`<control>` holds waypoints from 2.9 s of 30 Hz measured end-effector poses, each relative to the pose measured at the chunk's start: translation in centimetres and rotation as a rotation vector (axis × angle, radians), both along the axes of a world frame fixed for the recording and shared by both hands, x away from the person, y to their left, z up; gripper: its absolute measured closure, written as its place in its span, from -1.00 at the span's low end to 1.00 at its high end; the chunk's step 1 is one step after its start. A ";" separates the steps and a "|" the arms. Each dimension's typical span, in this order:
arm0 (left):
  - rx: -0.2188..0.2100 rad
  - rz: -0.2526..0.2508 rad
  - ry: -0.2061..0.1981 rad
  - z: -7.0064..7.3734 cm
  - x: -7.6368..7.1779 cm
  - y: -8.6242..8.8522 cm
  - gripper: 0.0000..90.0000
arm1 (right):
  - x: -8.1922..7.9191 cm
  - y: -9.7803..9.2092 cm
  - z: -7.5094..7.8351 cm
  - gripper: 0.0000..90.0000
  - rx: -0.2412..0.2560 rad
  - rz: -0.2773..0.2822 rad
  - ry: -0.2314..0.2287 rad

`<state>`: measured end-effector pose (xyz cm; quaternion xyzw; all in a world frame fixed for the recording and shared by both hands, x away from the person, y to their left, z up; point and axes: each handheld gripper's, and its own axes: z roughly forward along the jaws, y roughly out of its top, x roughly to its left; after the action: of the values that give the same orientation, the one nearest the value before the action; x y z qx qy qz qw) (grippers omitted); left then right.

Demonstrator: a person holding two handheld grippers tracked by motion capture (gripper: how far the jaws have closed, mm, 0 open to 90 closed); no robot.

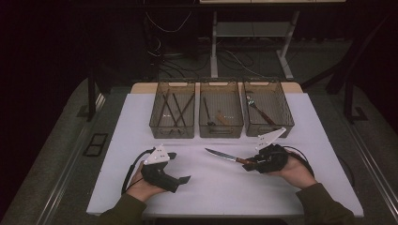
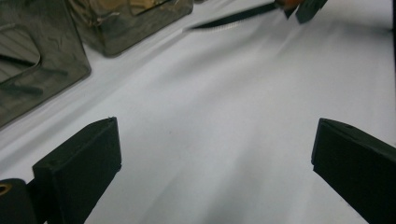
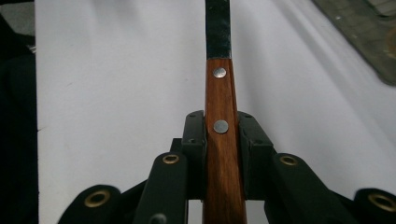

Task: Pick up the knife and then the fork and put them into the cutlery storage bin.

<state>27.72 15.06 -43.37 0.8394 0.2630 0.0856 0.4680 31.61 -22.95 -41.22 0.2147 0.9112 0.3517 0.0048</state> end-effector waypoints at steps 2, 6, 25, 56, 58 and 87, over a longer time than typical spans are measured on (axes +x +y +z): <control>0.004 -0.002 -0.008 -0.2 0.0 -0.1 -1.00 | 0.1 -0.3 0.1 0.68 0.012 -0.023 0.003; 0.018 -0.005 -0.022 -0.3 -0.1 -0.3 -1.00 | 0.3 -1.0 0.5 0.68 0.023 -0.045 0.001; 0.028 0.008 -0.011 -0.4 0.0 -0.2 -1.00 | 1.7 -4.6 3.4 0.68 0.109 -0.163 -0.013; 0.029 0.002 -0.004 -0.5 -0.1 -0.4 -1.00 | 7.1 -10.4 7.8 0.68 0.164 -0.510 -0.113; 0.033 0.000 -0.004 -0.6 -0.1 -0.4 -1.00 | 7.7 -10.8 7.9 0.68 0.157 -0.538 -0.118; 0.035 -0.012 -0.003 -0.9 -0.2 -1.0 -1.00 | 15.5 -9.0 2.4 0.68 -0.004 -0.798 -0.046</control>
<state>27.48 14.08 -44.27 0.8490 0.2555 0.0886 0.4540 47.14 -31.92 -38.79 0.5440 0.7565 0.3250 0.1619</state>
